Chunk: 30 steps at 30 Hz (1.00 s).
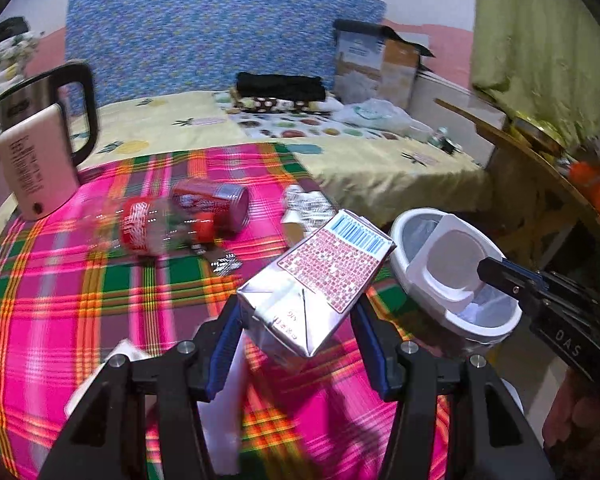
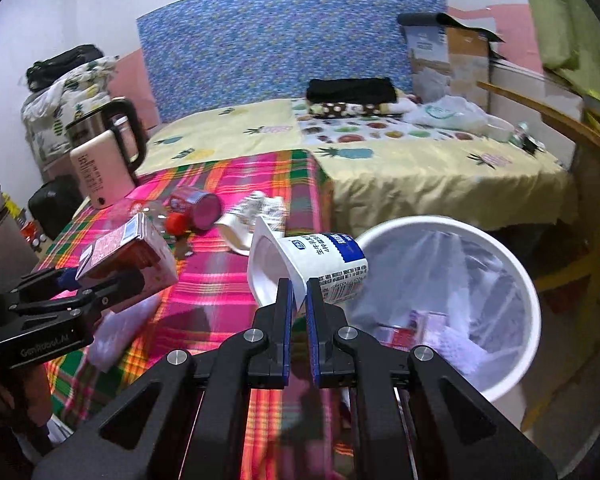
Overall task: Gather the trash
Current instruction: 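Carry the carton and yogurt cup over the white bin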
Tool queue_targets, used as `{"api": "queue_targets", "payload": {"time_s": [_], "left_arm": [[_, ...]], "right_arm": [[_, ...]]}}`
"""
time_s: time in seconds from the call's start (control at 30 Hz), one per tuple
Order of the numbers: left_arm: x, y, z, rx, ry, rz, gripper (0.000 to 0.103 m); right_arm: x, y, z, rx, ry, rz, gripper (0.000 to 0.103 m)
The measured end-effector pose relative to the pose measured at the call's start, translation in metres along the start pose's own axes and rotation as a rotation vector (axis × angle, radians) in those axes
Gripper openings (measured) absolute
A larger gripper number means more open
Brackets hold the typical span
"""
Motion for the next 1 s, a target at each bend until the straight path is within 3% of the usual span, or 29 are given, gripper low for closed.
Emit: {"api": "queue_targets", "payload": {"time_s": [0.4,1.0], "left_arm": [[0.038,0.011,0.078,0.108,-0.089,-0.037,0.057],[0.085,0.003,0.129,0.197,-0.145,-0.128,0.057]], "right_arm": [[-0.008,-0.022,0.073,0.134,-0.104,-0.018,0.007],[0.001,-0.04,0.105,0.174,-0.122,-0.087,0.007]]}}
Point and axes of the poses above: each gripper's, at about its wrist camera, not at the fingertips, and x roughly the way its jaws point, z to its right, y to its top, the point moved 5 cm from there along x, roughly the way its jaws point
